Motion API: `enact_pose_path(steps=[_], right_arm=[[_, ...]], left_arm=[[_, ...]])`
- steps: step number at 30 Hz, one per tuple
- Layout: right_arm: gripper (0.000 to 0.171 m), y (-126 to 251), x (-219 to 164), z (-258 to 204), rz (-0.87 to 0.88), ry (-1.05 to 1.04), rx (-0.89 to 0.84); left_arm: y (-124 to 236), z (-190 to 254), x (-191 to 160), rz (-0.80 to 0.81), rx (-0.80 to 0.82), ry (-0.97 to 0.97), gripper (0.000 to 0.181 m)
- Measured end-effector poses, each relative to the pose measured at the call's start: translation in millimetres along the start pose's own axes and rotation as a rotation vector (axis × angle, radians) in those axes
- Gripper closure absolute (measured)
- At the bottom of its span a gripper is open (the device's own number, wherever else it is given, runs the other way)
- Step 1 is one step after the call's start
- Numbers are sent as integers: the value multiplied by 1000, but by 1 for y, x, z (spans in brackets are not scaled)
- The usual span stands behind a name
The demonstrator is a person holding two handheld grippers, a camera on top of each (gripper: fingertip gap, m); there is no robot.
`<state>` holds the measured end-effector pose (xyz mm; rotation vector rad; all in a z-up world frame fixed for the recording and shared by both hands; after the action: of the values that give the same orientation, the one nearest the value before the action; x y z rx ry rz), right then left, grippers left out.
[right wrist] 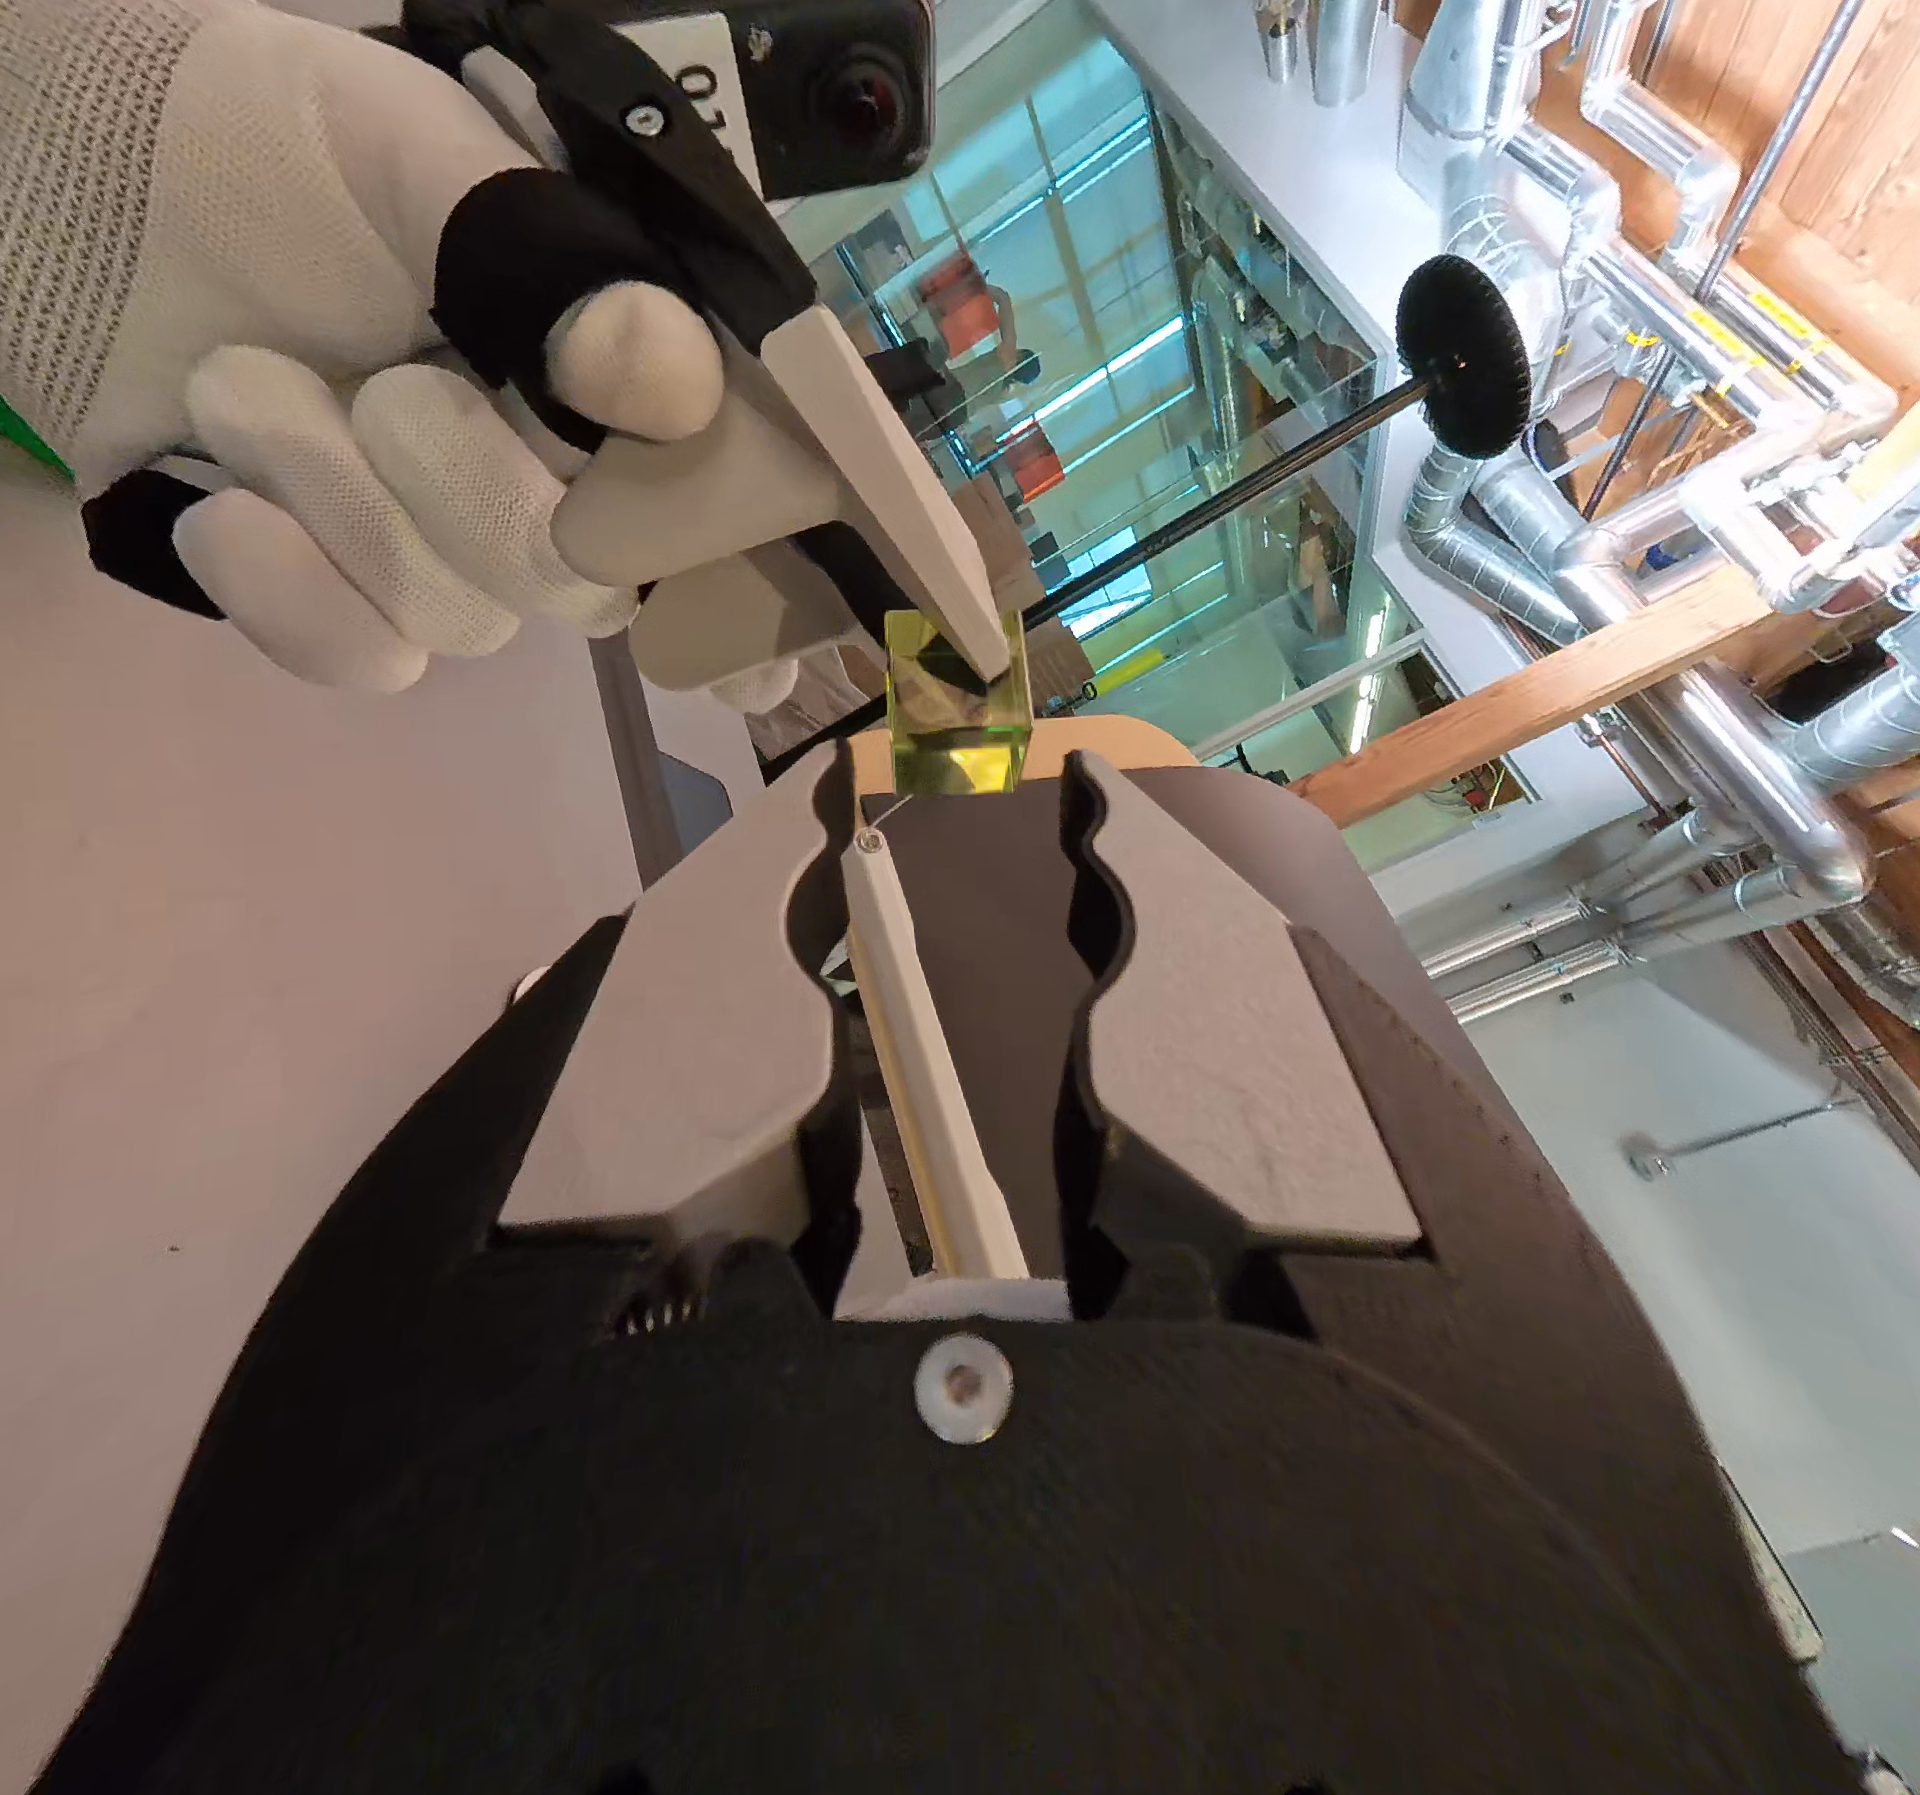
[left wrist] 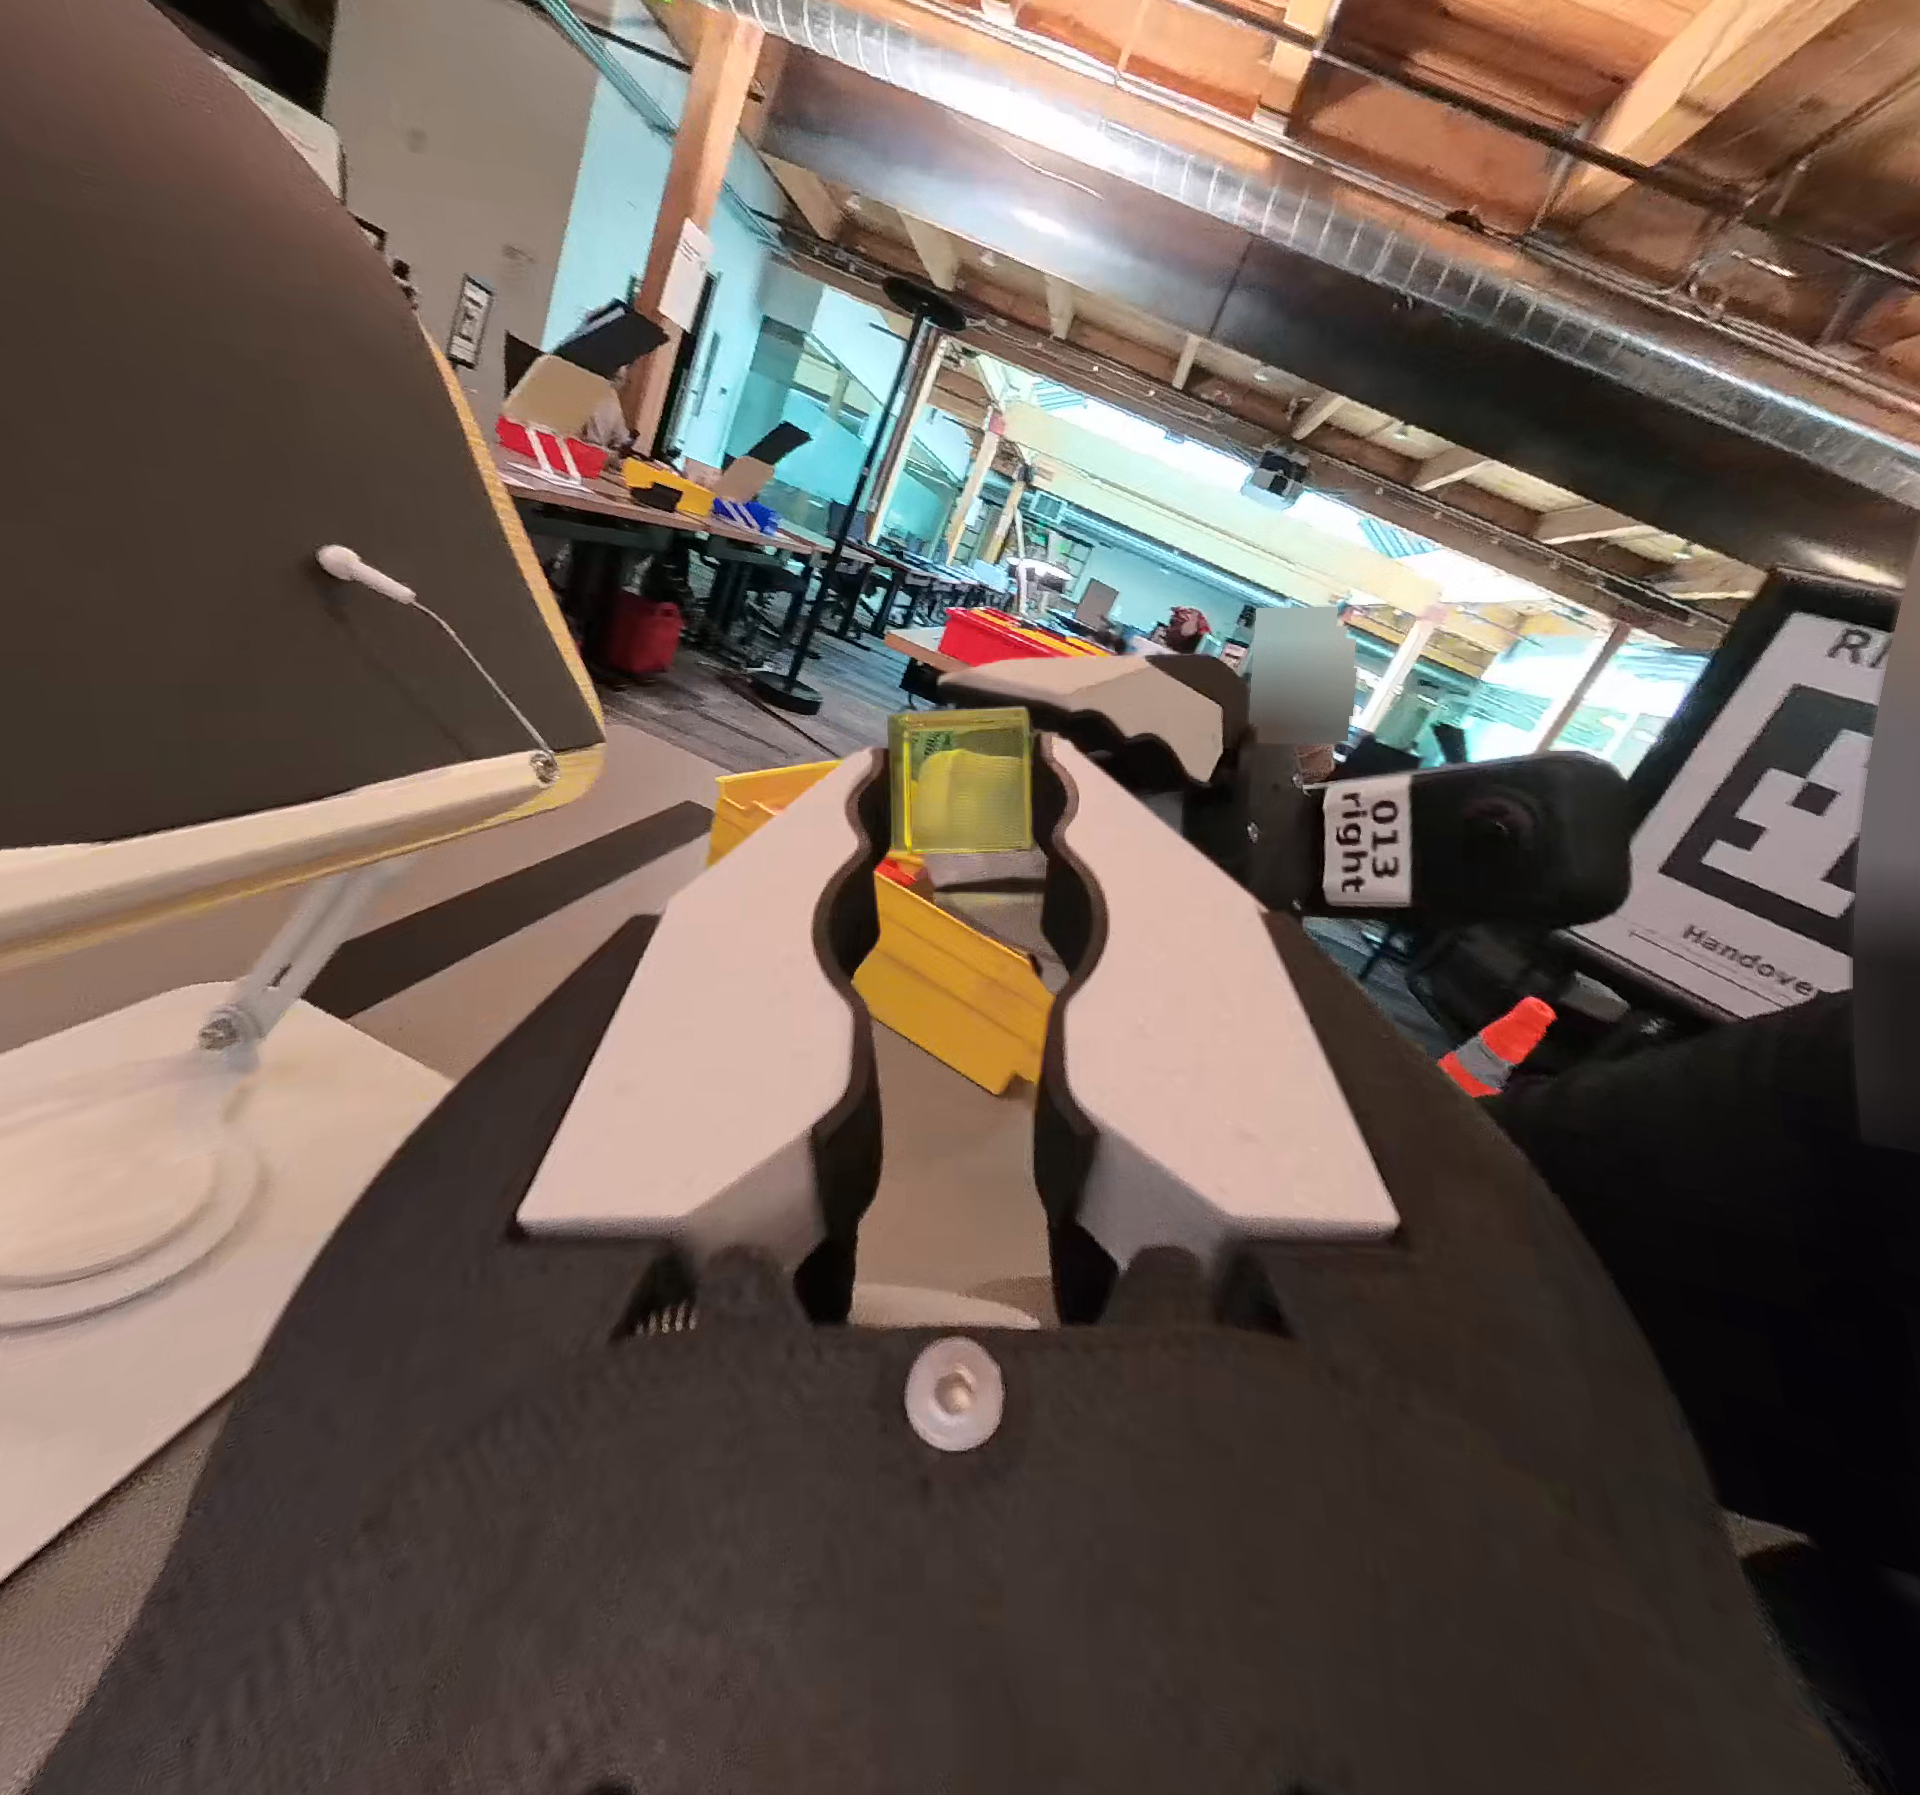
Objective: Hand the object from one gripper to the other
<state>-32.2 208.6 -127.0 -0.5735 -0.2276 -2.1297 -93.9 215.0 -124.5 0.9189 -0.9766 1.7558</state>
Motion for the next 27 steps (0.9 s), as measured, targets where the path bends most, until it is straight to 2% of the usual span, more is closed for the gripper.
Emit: enact_pose_path(steps=[3, 8, 11, 13, 18, 21, 27], right_arm=[[147, 1, 4, -2, 17, 11, 9], [147, 2, 5, -1, 3, 45, 1], [147, -1, -3, 7, -76, 96, -90], [148, -2, -8, 15, -142, 146, -181], [147, 0, -9, 31, -188, 140, -405], [147, -4, -4, 25, -194, 154, -439], [147, -11, 3, 13, -202, 185, -450]], left_arm=[[-4, 4, -5, -26, -32, 8, 157], [-5, 5, -5, -14, -44, 16, 156], [-5, -4, -2, 20, 61, -34, 149], [-4, -8, 1, 27, 145, -112, 135], [-10, 8, 5, 63, 292, -393, 136], [-11, 17, 8, 106, 432, -626, 139], [-17, 20, 0, 35, 643, -963, 145]])
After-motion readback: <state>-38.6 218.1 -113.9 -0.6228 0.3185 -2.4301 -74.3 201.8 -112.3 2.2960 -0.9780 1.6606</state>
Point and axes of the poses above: each gripper's, where its closed fingertips meet, y back along the fingers, x out of its top, z = x × y across the jaws, the point moved 4 cm from there along y, back along the fingers, and after that the axes turned 2 degrees about y, right-handed, at the moved point
